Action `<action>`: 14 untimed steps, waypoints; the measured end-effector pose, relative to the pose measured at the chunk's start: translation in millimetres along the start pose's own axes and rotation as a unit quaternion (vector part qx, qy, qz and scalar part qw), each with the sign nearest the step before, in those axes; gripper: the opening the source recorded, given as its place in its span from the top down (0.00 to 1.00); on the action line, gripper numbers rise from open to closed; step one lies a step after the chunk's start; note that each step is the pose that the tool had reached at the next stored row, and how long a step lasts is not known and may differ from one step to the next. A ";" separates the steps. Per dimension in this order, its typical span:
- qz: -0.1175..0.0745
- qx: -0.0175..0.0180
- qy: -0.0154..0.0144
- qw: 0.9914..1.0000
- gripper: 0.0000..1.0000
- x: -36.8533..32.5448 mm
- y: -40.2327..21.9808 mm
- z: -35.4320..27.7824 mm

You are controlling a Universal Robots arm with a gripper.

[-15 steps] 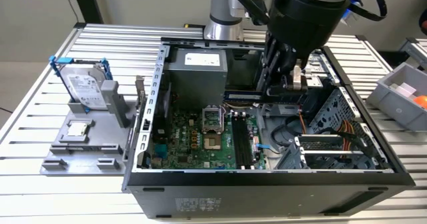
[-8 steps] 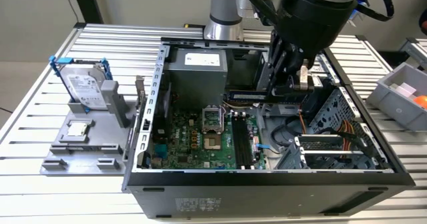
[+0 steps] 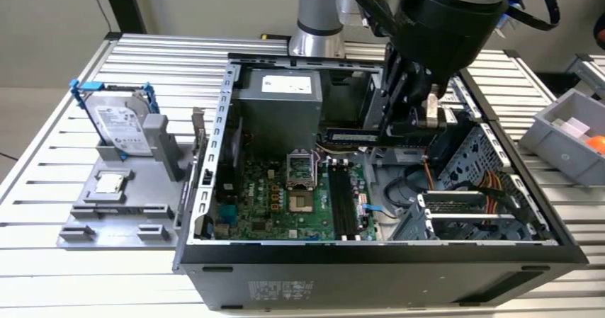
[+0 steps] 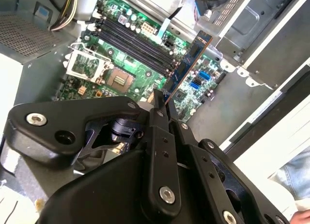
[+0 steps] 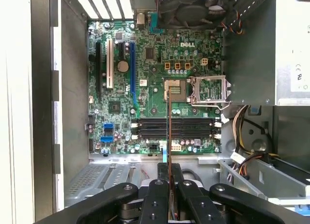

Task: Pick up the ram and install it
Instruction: 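Insert the ram into the slot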

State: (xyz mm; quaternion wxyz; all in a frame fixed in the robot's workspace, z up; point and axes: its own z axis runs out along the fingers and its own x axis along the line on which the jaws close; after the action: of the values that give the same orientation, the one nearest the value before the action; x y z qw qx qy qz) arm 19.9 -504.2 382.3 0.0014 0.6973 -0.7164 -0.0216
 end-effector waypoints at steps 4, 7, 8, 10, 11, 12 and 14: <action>0.000 0.000 0.000 1.000 1.00 -0.6 -0.2 0.0; 0.000 0.000 0.000 1.000 1.00 -2.3 -0.3 0.1; 0.000 0.000 0.000 1.000 1.00 -3.2 -0.3 0.0; 0.000 0.000 0.000 1.000 1.00 -5.4 -0.2 0.1; 0.000 0.000 0.000 1.000 1.00 -6.6 -0.2 0.1; 0.000 0.000 0.000 1.000 1.00 -7.9 -0.1 0.2; 0.000 0.000 0.000 1.000 1.00 -10.5 -0.1 0.3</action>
State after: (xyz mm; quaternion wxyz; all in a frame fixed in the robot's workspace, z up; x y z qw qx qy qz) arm 20.3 -493.7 382.3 0.0015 0.6973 -0.7164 -0.0215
